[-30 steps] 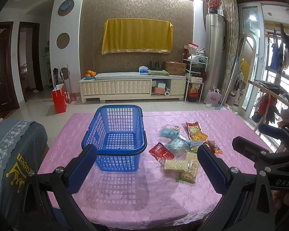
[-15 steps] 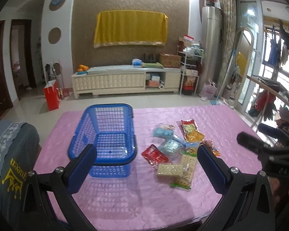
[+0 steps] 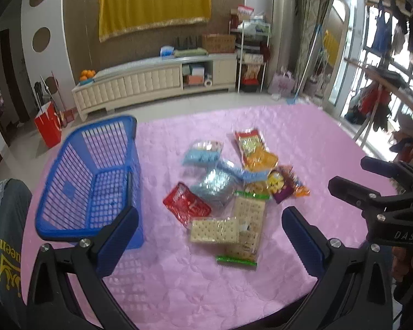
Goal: Organize snacks
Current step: 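Grasp a cracker pack with the left gripper while the right gripper grasps a green-zip cracker bag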
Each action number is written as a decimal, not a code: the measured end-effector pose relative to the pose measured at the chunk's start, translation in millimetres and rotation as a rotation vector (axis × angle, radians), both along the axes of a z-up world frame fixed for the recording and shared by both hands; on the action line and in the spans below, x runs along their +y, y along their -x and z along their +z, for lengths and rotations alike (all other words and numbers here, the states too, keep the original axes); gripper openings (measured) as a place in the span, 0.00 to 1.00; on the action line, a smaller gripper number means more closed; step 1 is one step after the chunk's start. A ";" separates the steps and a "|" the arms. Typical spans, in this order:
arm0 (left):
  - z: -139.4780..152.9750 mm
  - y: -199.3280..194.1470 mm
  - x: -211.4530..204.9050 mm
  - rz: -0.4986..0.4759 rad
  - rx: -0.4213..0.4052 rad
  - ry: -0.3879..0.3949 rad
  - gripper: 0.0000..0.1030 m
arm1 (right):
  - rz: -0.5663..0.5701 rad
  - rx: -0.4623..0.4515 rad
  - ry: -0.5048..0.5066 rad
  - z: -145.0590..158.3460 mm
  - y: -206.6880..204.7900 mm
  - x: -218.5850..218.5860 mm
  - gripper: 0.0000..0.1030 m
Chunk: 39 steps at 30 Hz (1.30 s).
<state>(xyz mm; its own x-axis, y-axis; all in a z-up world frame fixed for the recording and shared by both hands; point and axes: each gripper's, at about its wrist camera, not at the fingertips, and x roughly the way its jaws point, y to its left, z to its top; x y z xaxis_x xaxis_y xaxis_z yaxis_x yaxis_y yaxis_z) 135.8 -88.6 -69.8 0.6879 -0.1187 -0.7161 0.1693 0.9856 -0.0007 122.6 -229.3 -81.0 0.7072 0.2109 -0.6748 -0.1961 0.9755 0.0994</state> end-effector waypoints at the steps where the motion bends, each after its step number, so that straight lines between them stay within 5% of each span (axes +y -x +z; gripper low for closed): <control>1: -4.9 -2.5 0.8 0.007 0.013 -0.006 0.99 | 0.011 0.025 0.002 -7.7 -4.8 0.2 0.92; 5: -33.6 -7.1 8.2 0.076 0.077 0.014 0.91 | 0.028 0.149 -0.069 -40.6 -23.0 1.1 0.84; 13: -78.2 -12.0 32.1 0.227 0.155 0.042 0.83 | 0.015 0.321 -0.123 -92.5 -58.5 22.7 0.83; 23: -101.2 -29.9 43.7 0.222 0.164 0.062 0.83 | -0.071 0.502 -0.117 -135.3 -115.4 53.4 0.83; 29: -110.6 -33.0 48.3 0.186 0.176 0.086 0.83 | -0.058 0.547 -0.054 -146.2 -125.5 69.2 0.83; 33: -113.1 -33.3 51.4 0.186 0.191 0.097 0.83 | -0.030 0.518 0.009 -142.0 -120.5 76.9 0.68; 39: -115.2 -29.4 47.5 0.183 0.224 0.113 0.83 | 0.054 0.502 0.060 -139.1 -102.4 75.8 0.62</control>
